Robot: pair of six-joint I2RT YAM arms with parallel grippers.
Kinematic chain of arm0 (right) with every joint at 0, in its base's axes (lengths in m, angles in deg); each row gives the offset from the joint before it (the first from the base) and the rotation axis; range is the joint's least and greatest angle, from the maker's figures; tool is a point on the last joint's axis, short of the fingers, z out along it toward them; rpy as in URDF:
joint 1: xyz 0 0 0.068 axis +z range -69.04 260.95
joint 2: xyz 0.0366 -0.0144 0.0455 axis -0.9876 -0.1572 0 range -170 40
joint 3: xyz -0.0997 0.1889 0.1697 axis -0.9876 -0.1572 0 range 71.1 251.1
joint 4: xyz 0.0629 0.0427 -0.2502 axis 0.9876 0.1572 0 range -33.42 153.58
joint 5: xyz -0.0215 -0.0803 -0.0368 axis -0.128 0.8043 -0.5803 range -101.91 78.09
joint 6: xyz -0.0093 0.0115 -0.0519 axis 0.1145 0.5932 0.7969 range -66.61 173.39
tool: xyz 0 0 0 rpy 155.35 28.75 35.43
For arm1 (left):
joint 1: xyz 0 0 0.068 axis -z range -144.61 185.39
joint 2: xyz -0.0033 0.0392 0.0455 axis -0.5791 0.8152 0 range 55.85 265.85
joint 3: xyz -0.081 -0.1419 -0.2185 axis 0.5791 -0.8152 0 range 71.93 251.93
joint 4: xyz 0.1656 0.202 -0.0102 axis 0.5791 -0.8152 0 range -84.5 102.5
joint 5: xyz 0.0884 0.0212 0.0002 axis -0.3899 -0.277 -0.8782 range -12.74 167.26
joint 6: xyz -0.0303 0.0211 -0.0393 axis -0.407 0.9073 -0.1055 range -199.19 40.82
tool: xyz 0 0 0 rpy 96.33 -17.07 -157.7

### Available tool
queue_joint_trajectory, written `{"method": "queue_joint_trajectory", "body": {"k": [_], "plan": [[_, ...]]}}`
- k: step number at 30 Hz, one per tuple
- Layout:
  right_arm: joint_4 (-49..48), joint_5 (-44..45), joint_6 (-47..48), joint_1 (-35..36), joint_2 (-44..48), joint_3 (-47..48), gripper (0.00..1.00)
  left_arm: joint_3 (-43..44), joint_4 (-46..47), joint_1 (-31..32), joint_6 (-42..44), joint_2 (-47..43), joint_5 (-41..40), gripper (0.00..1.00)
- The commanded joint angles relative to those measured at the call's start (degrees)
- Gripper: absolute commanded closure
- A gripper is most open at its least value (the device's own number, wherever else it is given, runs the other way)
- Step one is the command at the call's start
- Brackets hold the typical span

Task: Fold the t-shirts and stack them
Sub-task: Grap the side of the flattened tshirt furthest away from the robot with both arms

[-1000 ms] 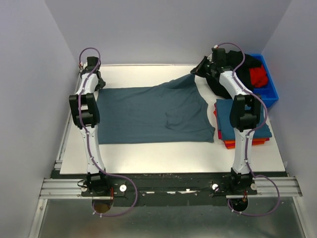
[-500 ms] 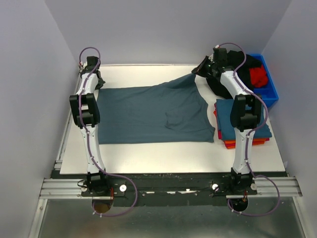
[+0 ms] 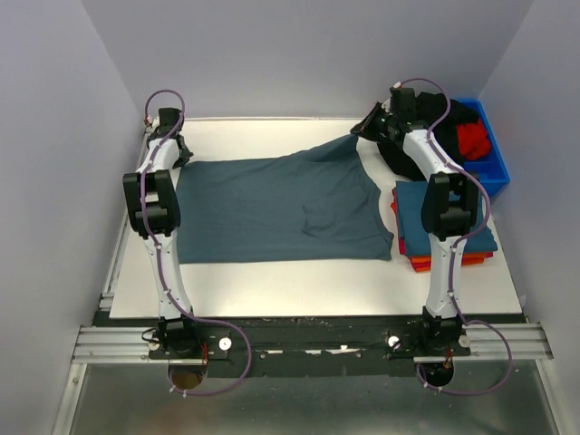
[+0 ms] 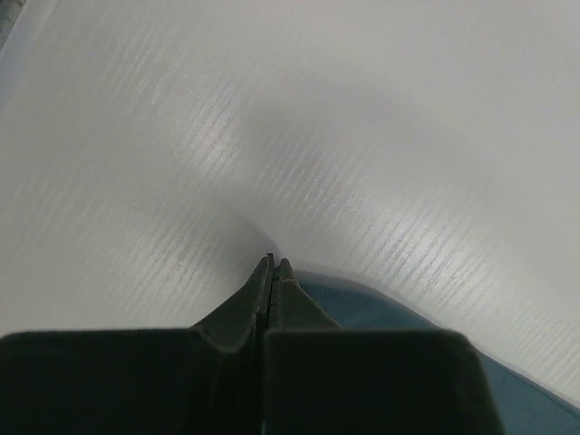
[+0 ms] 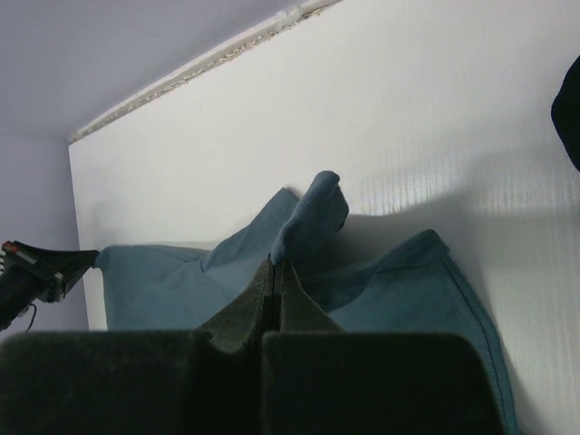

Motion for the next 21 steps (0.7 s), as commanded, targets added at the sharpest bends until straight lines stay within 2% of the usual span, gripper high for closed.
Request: {"method": "queue_joint_trajectory", "body": {"k": [1,5,6,8,9,11,21], "plan": [[-0.1,-1.0,0.2,-0.4,0.7,0.1,0.99,-2.6,4.4,-0.3,0.4,-4.6,1.4,1.00],[0.0,-0.8,0.3,-0.4,1.1,0.1,0.99,-3.9,5.7,-0.4,0.2,-5.3,1.6,1.00],[0.1,-0.8,0.4,-0.4,1.2,0.2,0.99,-3.5,5.0,-0.3,0.1,-5.4,1.4,0.93],[0.1,-0.8,0.5,-0.4,1.2,0.4,0.99,-3.3,4.2,-0.4,-0.4,-5.3,0.6,0.64],[0.1,-0.9,0.4,-0.4,1.1,0.5,0.99,-3.1,3.5,-0.4,-0.6,-5.3,-0.2,0.57],[0.1,-1.2,0.2,-0.4,0.7,0.6,0.99,-2.3,2.0,-0.3,-0.8,-4.7,-1.5,0.51],[0.1,-1.5,-0.1,-0.5,0.5,1.1,0.99,4.4,-4.0,0.0,-1.3,1.0,-0.6,0.51]]}}
